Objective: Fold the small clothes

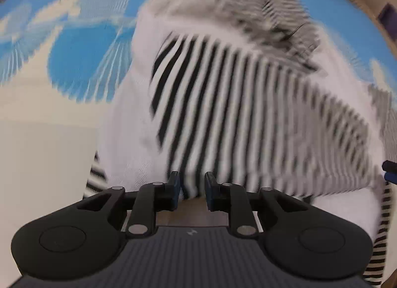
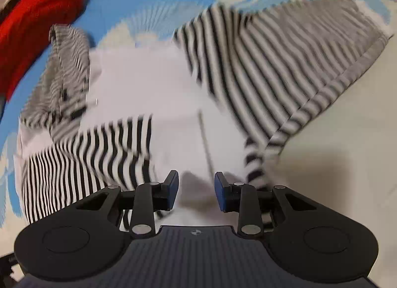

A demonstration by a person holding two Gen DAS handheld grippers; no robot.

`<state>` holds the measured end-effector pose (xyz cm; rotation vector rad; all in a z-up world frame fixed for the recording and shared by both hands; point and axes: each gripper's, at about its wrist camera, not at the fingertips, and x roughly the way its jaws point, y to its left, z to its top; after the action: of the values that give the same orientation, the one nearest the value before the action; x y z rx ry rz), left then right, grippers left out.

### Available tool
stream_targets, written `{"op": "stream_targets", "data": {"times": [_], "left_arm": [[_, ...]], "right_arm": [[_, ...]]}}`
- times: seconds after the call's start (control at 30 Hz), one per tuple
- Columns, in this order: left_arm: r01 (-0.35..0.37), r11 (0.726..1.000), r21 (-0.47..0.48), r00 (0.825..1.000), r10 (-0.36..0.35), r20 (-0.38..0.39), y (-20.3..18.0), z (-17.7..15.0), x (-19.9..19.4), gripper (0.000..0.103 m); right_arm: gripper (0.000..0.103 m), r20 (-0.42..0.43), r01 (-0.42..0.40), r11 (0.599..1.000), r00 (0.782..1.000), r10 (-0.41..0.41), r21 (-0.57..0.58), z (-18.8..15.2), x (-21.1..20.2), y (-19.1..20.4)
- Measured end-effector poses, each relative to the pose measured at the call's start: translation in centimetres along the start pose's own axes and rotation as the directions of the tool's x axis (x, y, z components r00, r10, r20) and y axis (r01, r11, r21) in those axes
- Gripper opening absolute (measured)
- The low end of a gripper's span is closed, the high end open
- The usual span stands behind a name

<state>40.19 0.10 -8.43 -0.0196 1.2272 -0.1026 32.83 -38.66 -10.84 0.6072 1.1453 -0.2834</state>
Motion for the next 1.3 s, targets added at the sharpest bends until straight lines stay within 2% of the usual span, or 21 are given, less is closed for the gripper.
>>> {"op": "stream_targets", "data": {"times": [0.13, 0.2, 0.3, 0.4, 0.63, 0.73, 0.83, 1.0, 1.07, 1.1, 1.13, 1.17, 1.2, 1.23, 1.3], "left_arm": [[0.04, 0.997, 0.062, 0.994, -0.046, 0.101, -3.2, 0.9, -3.4, 0.032], [0.058, 0.992, 0.108, 0.987, -0.073, 0.141, -5.3, 0.9, -4.8, 0.034], [0.056, 0.983, 0.175, 0.983, -0.085, 0.165, -8.1, 0.5, -5.6, 0.034], [0.048, 0.97, 0.239, 0.983, -0.088, 0.16, -10.4, -0.1, -5.1, 0.034], [0.055, 0.976, 0.21, 0.991, -0.079, 0.11, -10.5, 0.0, -3.1, 0.034], [0.05, 0.978, 0.202, 0.991, -0.073, 0.108, -10.3, 0.2, -2.9, 0.034], [0.053, 0.98, 0.194, 0.992, -0.074, 0.102, -10.2, 0.2, -2.8, 0.034], [0.05, 0.981, 0.189, 0.993, -0.069, 0.099, -9.9, 0.4, -2.6, 0.034], [0.048, 0.982, 0.185, 0.993, -0.067, 0.101, -9.7, 0.5, -2.6, 0.034], [0.047, 0.982, 0.182, 0.993, -0.066, 0.102, -9.5, 0.5, -2.7, 0.034], [0.046, 0.983, 0.179, 0.992, -0.066, 0.104, -9.3, 0.6, -2.8, 0.034], [0.047, 0.983, 0.176, 0.992, -0.066, 0.106, -9.1, 0.7, -2.9, 0.034], [0.048, 0.984, 0.17, 0.992, -0.067, 0.109, -8.9, 0.9, -3.1, 0.034], [0.047, 0.986, 0.162, 0.991, -0.066, 0.114, -8.5, 1.1, -3.2, 0.034], [0.046, 0.99, 0.136, 0.991, -0.063, 0.122, -7.7, 1.5, -3.6, 0.034]], "right_arm": [[0.046, 0.123, 0.006, 1.0, 0.992, -0.005, -0.004, 2.0, -3.1, -1.8], [0.047, 0.181, 0.022, 1.0, 0.983, -0.02, -0.009, 2.9, -4.2, -3.2], [0.047, 0.246, 0.055, 0.998, 0.967, -0.059, 0.021, 4.3, -5.5, -6.5], [0.047, 0.281, 0.098, 0.99, 0.952, -0.122, 0.098, 5.6, -6.1, -10.6], [0.047, 0.334, 0.128, 0.949, 0.915, -0.225, 0.29, 8.2, -6.7, -18.5], [0.047, 0.331, 0.083, 0.925, 0.919, -0.214, 0.37, 9.1, -5.6, -21.2], [0.047, 0.328, 0.076, 0.906, 0.917, -0.228, 0.416, 9.5, -4.3, -22.8], [0.047, 0.268, 0.098, 0.896, 0.935, -0.232, 0.434, 10.1, -1.3, -24.3], [0.047, 0.288, 0.104, 0.899, 0.926, -0.243, 0.426, 10.2, -0.8, -24.2], [0.037, 0.298, 0.117, 0.905, 0.92, -0.253, 0.409, 10.4, -0.6, -23.9], [0.007, 0.307, 0.119, 0.907, 0.916, -0.257, 0.404, 10.5, -0.6, -23.7], [0.001, 0.317, 0.105, 0.907, 0.916, -0.248, 0.408, 10.5, -0.6, -23.8], [0.001, 0.337, 0.093, 0.895, 0.906, -0.258, 0.437, 10.5, -0.9, -24.0], [0.0, 0.373, 0.095, 0.878, 0.88, -0.294, 0.468, 10.4, -1.7, -23.7], [0.0, 0.461, 0.091, 0.892, 0.83, -0.314, 0.443, 10.5, -3.7, -21.9]]}}
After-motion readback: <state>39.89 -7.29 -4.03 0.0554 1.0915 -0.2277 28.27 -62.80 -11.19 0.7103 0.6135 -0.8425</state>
